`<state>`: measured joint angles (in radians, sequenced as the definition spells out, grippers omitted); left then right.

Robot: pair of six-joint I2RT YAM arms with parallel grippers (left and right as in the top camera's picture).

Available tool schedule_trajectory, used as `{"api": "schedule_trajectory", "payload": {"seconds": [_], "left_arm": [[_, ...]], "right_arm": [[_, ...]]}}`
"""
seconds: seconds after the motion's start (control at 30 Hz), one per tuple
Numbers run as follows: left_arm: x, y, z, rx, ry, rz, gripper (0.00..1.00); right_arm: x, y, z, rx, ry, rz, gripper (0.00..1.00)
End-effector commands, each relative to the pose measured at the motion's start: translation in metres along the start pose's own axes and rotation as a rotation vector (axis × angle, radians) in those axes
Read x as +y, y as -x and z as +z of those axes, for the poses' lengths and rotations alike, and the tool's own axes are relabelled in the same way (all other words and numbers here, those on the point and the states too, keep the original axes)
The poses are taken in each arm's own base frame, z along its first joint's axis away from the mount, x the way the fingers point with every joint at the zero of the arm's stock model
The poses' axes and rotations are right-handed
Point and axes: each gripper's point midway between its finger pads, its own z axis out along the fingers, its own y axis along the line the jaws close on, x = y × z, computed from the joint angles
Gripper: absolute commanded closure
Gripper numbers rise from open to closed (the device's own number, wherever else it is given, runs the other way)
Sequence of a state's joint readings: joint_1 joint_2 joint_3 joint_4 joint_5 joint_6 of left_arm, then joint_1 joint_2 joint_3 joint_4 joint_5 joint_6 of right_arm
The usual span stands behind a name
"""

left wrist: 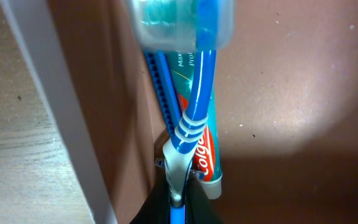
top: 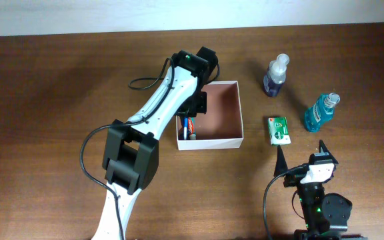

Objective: Pack container
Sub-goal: 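Lower the toothbrush beside the toothpaste and open the left gripper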

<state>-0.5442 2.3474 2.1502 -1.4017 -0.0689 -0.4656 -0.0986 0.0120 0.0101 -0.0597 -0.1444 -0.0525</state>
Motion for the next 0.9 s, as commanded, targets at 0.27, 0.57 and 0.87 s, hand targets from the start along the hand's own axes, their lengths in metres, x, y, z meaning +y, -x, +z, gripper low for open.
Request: {"api": "schedule_trajectory", "payload": {"seconds": [0.27,0.57,0.87], "left_arm": [[0.002,-0.006,0.006,0.025,0.032,0.073,0.99],[0.001,-0.009,0.006,0.038,0.021,0.051,0.94],[0.003,-0.017,0.005,0.071,0.029,0.053,0.89]], "right_arm": [[-0.001,-0.002,0.000,0.003,-0.005,0.005,0.02],[-0.001,-0.002,0.000,0.003,-0.005,0.005,0.02],[-0.001,-0.002,0.000,0.003,-0.005,0.005,0.02]]}}
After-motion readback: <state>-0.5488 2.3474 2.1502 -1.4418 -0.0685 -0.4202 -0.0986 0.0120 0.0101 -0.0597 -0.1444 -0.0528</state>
